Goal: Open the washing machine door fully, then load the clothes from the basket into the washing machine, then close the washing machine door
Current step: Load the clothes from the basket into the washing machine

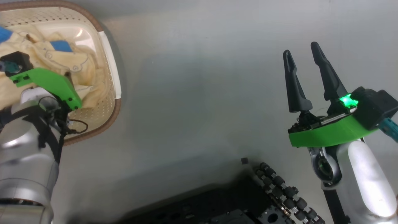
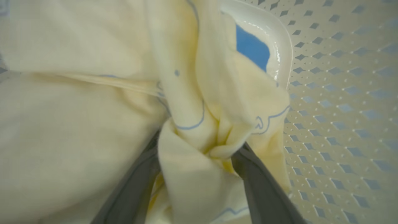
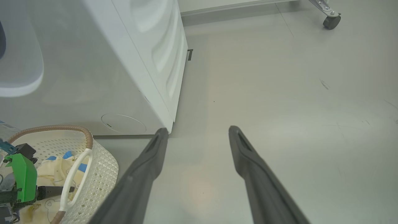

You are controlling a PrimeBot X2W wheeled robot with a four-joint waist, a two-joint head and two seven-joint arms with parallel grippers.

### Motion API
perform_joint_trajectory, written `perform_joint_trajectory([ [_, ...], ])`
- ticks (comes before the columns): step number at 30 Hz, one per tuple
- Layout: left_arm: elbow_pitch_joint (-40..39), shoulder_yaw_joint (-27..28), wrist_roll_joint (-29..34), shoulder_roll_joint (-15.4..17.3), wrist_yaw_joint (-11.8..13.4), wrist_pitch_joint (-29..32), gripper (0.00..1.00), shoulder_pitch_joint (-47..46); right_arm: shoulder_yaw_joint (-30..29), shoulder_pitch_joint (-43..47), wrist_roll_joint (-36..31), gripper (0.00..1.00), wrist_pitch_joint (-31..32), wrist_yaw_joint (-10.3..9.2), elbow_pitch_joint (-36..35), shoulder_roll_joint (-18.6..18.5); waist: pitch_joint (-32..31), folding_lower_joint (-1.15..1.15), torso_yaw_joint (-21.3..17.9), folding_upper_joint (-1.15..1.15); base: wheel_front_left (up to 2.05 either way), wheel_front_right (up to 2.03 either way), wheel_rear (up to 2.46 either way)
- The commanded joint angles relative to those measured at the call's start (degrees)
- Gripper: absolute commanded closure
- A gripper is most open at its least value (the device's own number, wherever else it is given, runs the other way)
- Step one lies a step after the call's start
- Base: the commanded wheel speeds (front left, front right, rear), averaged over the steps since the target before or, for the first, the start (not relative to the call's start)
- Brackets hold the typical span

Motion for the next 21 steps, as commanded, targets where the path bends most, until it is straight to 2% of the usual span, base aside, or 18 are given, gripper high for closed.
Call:
perform_joint_trajectory([
  [1,-0.1,0.7,0.0,2.6,0.7,-0.1,0.00,0.9,1.1,1.1,0.5,0.00,-0.5,0.21,-1.7,-0.5,1.2,0.00,-0.8,0.00,0.00,0.00,0.00],
  [4,0.0,0.7,-0.2,2.8,1.2,0.1,0.02,0.2,1.5,1.0,1.2,0.00,-0.5,0.21,-1.8,-0.5,2.0,0.00,-1.2,0.00,0.00,0.00,0.00],
  [6,0.1,0.6,-0.2,3.0,1.7,0.1,0.30,0.0,1.7,0.9,1.5,0.00,-0.5,0.21,-1.9,-0.5,2.3,0.00,-1.3,0.00,0.00,0.00,0.00],
  [7,0.1,0.5,-0.2,3.0,1.9,0.3,0.54,-0.1,1.8,0.9,1.6,0.00,-0.5,0.21,-1.9,-0.5,2.5,0.00,-1.4,0.00,0.00,0.00,0.00],
  [9,0.2,0.4,-0.2,3.2,2.3,0.1,0.93,-0.2,1.9,0.7,1.8,0.00,-0.5,0.21,-1.9,-0.5,2.7,0.00,-1.5,0.00,0.00,0.00,0.00],
  [10,0.2,0.4,-0.2,3.1,2.4,0.0,1.00,-0.2,2.0,0.6,1.9,0.00,-0.5,0.21,-1.9,-0.5,2.6,0.00,-1.6,0.00,0.00,0.00,0.00],
  [21,0.4,-1.0,0.3,2.8,2.5,-3.1,1.00,0.6,1.4,0.1,2.3,0.00,-0.6,0.21,-1.8,-0.5,1.4,0.00,-0.3,0.00,0.00,0.00,0.00],
])
